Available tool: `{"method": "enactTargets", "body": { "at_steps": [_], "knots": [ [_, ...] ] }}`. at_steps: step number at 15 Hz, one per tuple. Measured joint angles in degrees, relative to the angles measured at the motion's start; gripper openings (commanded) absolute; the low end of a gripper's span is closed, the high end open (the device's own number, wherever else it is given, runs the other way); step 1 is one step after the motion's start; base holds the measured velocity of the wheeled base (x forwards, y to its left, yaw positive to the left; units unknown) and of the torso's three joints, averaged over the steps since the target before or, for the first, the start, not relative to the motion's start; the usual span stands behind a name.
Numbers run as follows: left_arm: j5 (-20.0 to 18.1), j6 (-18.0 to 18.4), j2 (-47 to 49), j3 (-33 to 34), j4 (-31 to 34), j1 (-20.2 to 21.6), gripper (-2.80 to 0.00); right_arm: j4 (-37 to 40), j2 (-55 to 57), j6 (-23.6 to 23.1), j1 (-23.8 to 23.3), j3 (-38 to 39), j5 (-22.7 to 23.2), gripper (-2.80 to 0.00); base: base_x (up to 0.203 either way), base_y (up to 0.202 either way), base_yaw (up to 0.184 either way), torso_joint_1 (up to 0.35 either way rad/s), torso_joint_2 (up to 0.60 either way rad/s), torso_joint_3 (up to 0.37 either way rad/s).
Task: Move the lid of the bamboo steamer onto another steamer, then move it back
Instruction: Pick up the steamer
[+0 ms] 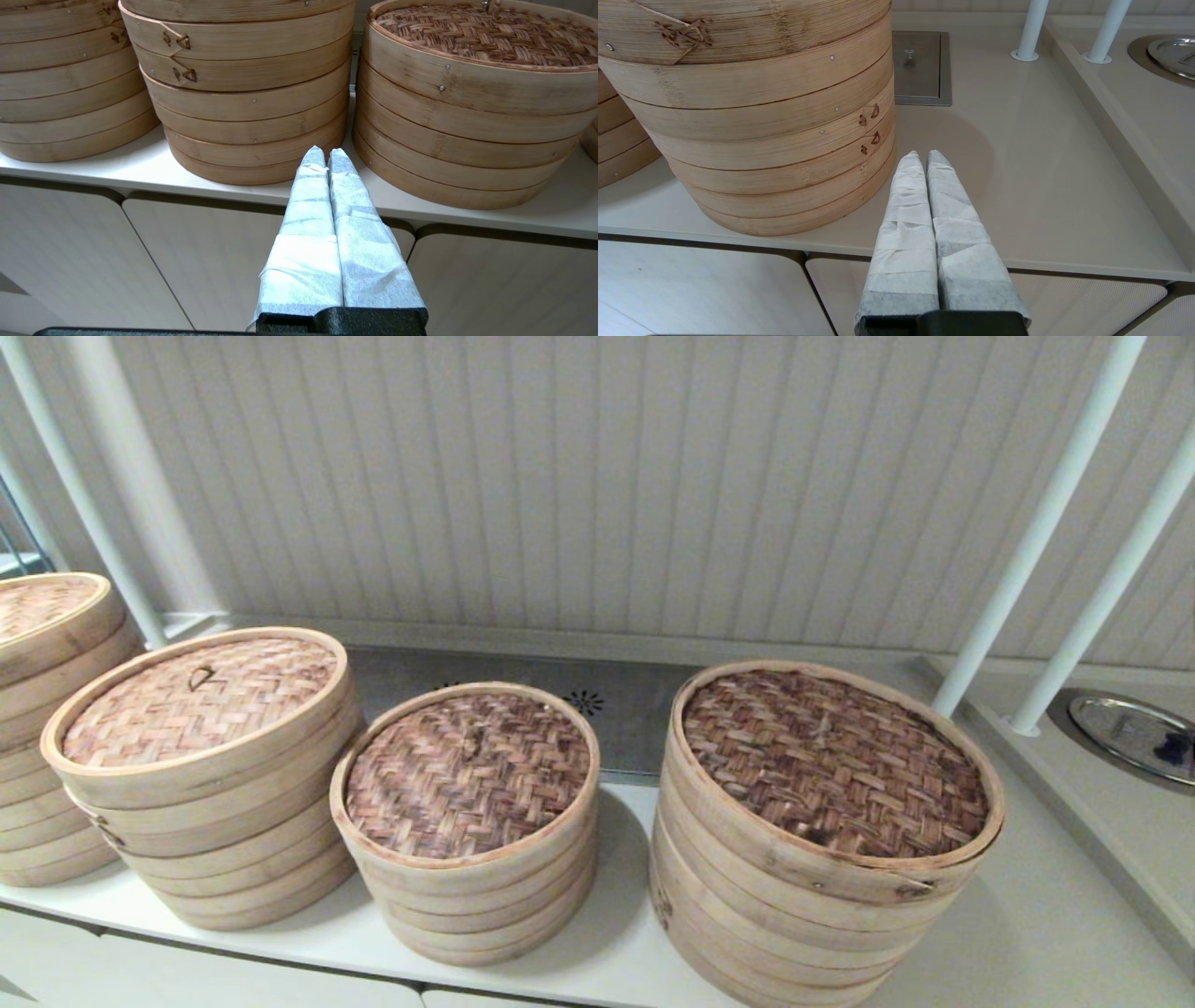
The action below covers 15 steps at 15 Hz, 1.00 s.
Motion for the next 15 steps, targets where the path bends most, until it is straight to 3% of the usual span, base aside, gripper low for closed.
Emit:
{"method": "enactTargets", "body": {
  "at_steps": [9, 12, 15],
  "knots": [
    [0.1, 0.84, 0.09, -0.91, 1.41, 0.07, -2.8, 0.0, 0.0, -0.01, 0.0, 0.0, 0.01, -2.8, 0.0, 0.0, 0.0, 0.0, 0.0, 0.0],
    [-0.56, 0.91, 3.18, -9.74, 5.37, 0.09, -2.8, 0.0, 0.0, -0.02, 0.0, 0.0, 0.01, -2.8, 0.0, 0.0, 0.0, 0.0, 0.0, 0.0],
    [-4.37, 0.84, 13.72, -20.89, 8.11, -0.61, -2.8, 0.0, 0.0, -0.01, 0.0, 0.0, 0.01, -2.8, 0.0, 0.0, 0.0, 0.0, 0.0, 0.0]
  ]
}}
